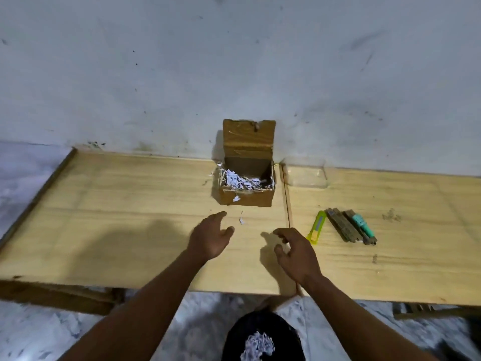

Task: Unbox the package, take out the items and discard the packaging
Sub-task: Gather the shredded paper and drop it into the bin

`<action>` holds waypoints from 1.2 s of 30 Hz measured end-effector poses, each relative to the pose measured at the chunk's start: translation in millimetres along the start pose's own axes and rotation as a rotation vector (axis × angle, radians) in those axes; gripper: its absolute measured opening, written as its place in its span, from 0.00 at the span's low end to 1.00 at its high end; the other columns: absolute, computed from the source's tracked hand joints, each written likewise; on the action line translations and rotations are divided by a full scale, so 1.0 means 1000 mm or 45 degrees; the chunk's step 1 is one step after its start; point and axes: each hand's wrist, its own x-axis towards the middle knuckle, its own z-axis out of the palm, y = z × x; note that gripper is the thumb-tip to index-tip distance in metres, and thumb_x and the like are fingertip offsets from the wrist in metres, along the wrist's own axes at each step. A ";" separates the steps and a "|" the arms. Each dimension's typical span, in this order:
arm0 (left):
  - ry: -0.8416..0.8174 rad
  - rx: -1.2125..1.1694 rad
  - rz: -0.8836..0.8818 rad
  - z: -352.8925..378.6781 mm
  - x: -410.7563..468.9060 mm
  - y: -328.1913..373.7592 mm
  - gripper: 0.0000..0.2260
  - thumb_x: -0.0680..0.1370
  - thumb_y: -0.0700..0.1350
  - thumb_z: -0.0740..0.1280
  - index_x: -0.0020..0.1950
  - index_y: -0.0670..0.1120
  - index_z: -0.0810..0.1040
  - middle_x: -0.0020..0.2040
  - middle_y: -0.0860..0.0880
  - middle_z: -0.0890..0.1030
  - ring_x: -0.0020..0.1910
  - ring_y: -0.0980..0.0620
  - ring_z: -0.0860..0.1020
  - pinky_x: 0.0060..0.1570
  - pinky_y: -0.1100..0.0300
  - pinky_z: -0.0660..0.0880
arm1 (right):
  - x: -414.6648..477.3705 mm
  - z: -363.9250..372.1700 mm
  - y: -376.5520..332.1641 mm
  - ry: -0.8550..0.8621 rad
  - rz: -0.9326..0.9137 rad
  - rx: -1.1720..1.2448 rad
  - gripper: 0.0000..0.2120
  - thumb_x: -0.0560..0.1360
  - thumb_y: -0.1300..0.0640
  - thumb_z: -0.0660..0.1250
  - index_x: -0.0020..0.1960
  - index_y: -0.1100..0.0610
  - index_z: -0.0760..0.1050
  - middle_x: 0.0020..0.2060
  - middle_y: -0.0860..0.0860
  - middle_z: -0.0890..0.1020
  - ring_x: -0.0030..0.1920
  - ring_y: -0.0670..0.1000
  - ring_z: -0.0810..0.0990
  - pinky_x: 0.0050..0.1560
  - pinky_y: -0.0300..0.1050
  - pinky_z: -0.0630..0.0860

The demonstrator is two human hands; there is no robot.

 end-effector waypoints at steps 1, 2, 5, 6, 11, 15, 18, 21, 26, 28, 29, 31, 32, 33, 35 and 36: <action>0.068 0.104 -0.002 0.005 0.010 -0.010 0.35 0.72 0.65 0.51 0.73 0.46 0.69 0.70 0.43 0.74 0.70 0.43 0.70 0.67 0.48 0.69 | 0.014 0.007 -0.002 -0.052 -0.027 -0.025 0.20 0.68 0.56 0.64 0.60 0.52 0.77 0.52 0.49 0.80 0.50 0.50 0.79 0.48 0.45 0.76; 0.108 0.204 -0.001 0.013 0.019 -0.019 0.37 0.72 0.65 0.48 0.74 0.45 0.67 0.72 0.42 0.71 0.73 0.41 0.67 0.68 0.44 0.66 | 0.028 0.013 -0.004 -0.111 -0.041 -0.054 0.22 0.67 0.55 0.64 0.62 0.52 0.76 0.55 0.50 0.79 0.53 0.53 0.79 0.50 0.46 0.76; 0.135 0.401 0.025 0.038 0.037 -0.045 0.36 0.76 0.64 0.47 0.77 0.44 0.62 0.77 0.41 0.63 0.77 0.39 0.59 0.70 0.36 0.59 | 0.066 0.035 -0.007 -0.278 -0.078 -0.158 0.28 0.67 0.51 0.64 0.68 0.50 0.72 0.61 0.50 0.75 0.59 0.54 0.76 0.53 0.46 0.75; 0.149 0.443 0.038 0.047 0.041 -0.053 0.34 0.77 0.64 0.48 0.78 0.44 0.61 0.78 0.41 0.61 0.78 0.40 0.57 0.71 0.35 0.57 | 0.078 0.043 -0.008 -0.305 -0.092 -0.182 0.29 0.67 0.50 0.65 0.69 0.49 0.71 0.62 0.49 0.74 0.60 0.54 0.76 0.54 0.46 0.76; 0.165 0.517 0.042 0.058 0.045 -0.064 0.34 0.78 0.65 0.48 0.80 0.48 0.52 0.81 0.45 0.52 0.80 0.44 0.48 0.76 0.39 0.47 | 0.117 0.074 -0.019 -0.345 -0.166 -0.442 0.31 0.69 0.45 0.68 0.71 0.44 0.67 0.66 0.48 0.71 0.61 0.55 0.75 0.55 0.49 0.78; 0.171 0.490 0.048 0.058 0.045 -0.064 0.34 0.79 0.65 0.49 0.80 0.47 0.53 0.81 0.44 0.52 0.80 0.44 0.47 0.76 0.39 0.47 | 0.122 0.084 -0.021 -0.304 -0.190 -0.440 0.17 0.72 0.52 0.68 0.60 0.50 0.79 0.62 0.50 0.75 0.57 0.54 0.77 0.55 0.48 0.78; 0.169 0.498 0.046 0.058 0.044 -0.064 0.35 0.78 0.65 0.48 0.80 0.47 0.52 0.81 0.44 0.51 0.80 0.44 0.47 0.76 0.38 0.46 | 0.116 0.086 -0.025 -0.281 -0.214 -0.380 0.10 0.72 0.58 0.65 0.50 0.54 0.82 0.52 0.54 0.81 0.52 0.57 0.80 0.52 0.48 0.78; 0.126 0.524 0.045 0.057 0.044 -0.062 0.36 0.77 0.65 0.44 0.80 0.46 0.52 0.81 0.42 0.51 0.80 0.41 0.47 0.75 0.37 0.46 | 0.107 0.079 -0.027 -0.330 -0.140 -0.352 0.08 0.71 0.59 0.65 0.46 0.54 0.82 0.47 0.54 0.83 0.49 0.55 0.81 0.50 0.46 0.78; 0.108 0.512 0.080 0.069 0.024 -0.048 0.35 0.78 0.64 0.46 0.79 0.44 0.54 0.80 0.39 0.53 0.79 0.36 0.47 0.74 0.33 0.47 | 0.069 0.056 -0.003 -0.357 0.038 -0.271 0.04 0.64 0.57 0.70 0.39 0.51 0.79 0.41 0.48 0.83 0.46 0.52 0.82 0.48 0.41 0.78; 0.084 0.527 0.104 0.078 0.013 -0.037 0.35 0.78 0.64 0.45 0.80 0.43 0.53 0.80 0.38 0.51 0.79 0.36 0.46 0.73 0.33 0.45 | 0.053 0.044 0.003 -0.383 0.070 -0.298 0.04 0.63 0.56 0.71 0.38 0.51 0.80 0.40 0.49 0.84 0.44 0.52 0.82 0.46 0.40 0.77; 0.055 0.533 0.126 0.084 0.008 -0.030 0.35 0.79 0.64 0.45 0.80 0.43 0.52 0.80 0.38 0.50 0.79 0.36 0.45 0.73 0.33 0.44 | 0.045 0.038 0.005 -0.406 0.082 -0.325 0.02 0.64 0.55 0.71 0.37 0.52 0.80 0.40 0.51 0.85 0.43 0.52 0.81 0.44 0.40 0.76; -0.019 0.529 0.200 0.095 -0.002 -0.014 0.34 0.80 0.64 0.44 0.80 0.45 0.49 0.80 0.40 0.46 0.79 0.39 0.41 0.73 0.35 0.40 | 0.026 0.027 0.006 -0.477 0.103 -0.371 0.04 0.66 0.53 0.69 0.34 0.50 0.76 0.38 0.53 0.85 0.38 0.50 0.77 0.40 0.39 0.70; -0.052 0.524 0.242 0.101 -0.007 -0.004 0.34 0.80 0.63 0.44 0.80 0.45 0.47 0.80 0.41 0.44 0.79 0.40 0.39 0.74 0.36 0.38 | 0.014 0.022 0.007 -0.497 0.096 -0.372 0.06 0.66 0.52 0.68 0.32 0.49 0.74 0.36 0.53 0.84 0.35 0.49 0.75 0.38 0.38 0.67; -0.083 0.529 0.276 0.107 -0.010 0.006 0.33 0.81 0.63 0.44 0.80 0.46 0.45 0.80 0.42 0.42 0.79 0.41 0.38 0.74 0.37 0.37 | 0.002 0.017 0.006 -0.510 0.073 -0.362 0.07 0.65 0.51 0.67 0.30 0.49 0.71 0.33 0.53 0.83 0.33 0.49 0.74 0.37 0.38 0.66; -0.130 0.561 0.347 0.122 -0.016 0.026 0.32 0.81 0.62 0.43 0.80 0.46 0.43 0.80 0.43 0.40 0.78 0.42 0.36 0.75 0.39 0.38 | -0.029 0.010 0.007 -0.561 0.017 -0.334 0.08 0.64 0.55 0.68 0.29 0.48 0.70 0.29 0.50 0.80 0.30 0.49 0.74 0.35 0.39 0.66; -0.142 0.570 0.382 0.128 -0.018 0.036 0.32 0.81 0.61 0.43 0.80 0.45 0.44 0.80 0.43 0.40 0.78 0.43 0.36 0.76 0.40 0.38 | -0.046 0.008 0.010 -0.586 -0.018 -0.325 0.09 0.63 0.57 0.68 0.30 0.47 0.71 0.28 0.48 0.78 0.30 0.49 0.74 0.33 0.39 0.68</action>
